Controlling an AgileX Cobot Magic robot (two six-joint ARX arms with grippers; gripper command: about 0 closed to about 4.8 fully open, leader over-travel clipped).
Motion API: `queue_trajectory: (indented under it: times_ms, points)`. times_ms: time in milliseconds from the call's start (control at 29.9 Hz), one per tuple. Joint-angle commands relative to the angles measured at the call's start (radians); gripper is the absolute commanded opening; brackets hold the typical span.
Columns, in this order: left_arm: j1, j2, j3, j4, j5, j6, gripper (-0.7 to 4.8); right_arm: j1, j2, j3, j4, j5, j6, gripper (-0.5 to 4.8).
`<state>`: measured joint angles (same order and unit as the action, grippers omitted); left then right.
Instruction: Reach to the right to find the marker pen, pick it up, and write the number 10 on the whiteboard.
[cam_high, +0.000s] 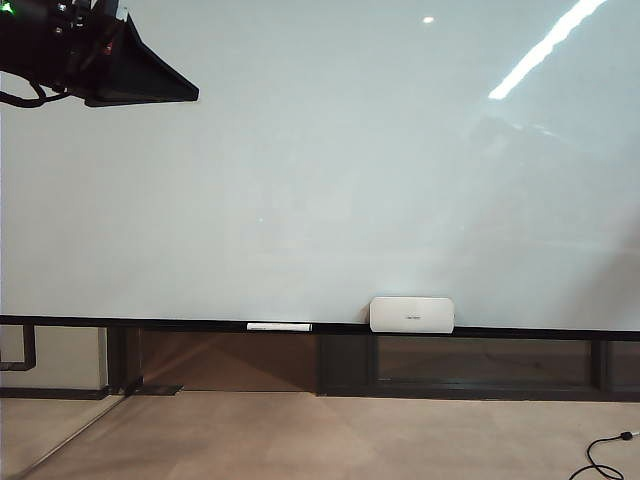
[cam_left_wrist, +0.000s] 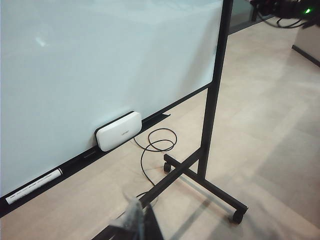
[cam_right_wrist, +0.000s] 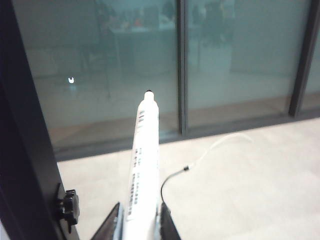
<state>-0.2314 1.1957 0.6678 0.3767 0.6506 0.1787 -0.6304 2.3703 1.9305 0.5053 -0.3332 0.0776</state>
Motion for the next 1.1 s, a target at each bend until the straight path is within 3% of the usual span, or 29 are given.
queue_trajectory:
  times_ms: [33, 402, 770, 1105]
  points:
    - [-0.001, -0.005, 0.005, 0.002, 0.004, -0.015, -0.06, -0.014, -0.077, 0.005, -0.080, 0.002, -0.004, -0.02]
    - [0.000, -0.010, 0.006, 0.019, -0.050, -0.029, -0.06, -0.015, -0.270, 0.004, -0.332, 0.021, -0.026, -0.02]
    - [-0.001, -0.011, 0.107, 0.046, 0.143, -0.081, -0.06, 0.003, -0.455, 0.002, -0.503, 0.020, -0.034, -0.03]
    - [-0.001, -0.030, 0.177, 0.044, 0.153, -0.169, -0.06, 0.079, -0.583, 0.002, -0.617, 0.019, -0.016, -0.02]
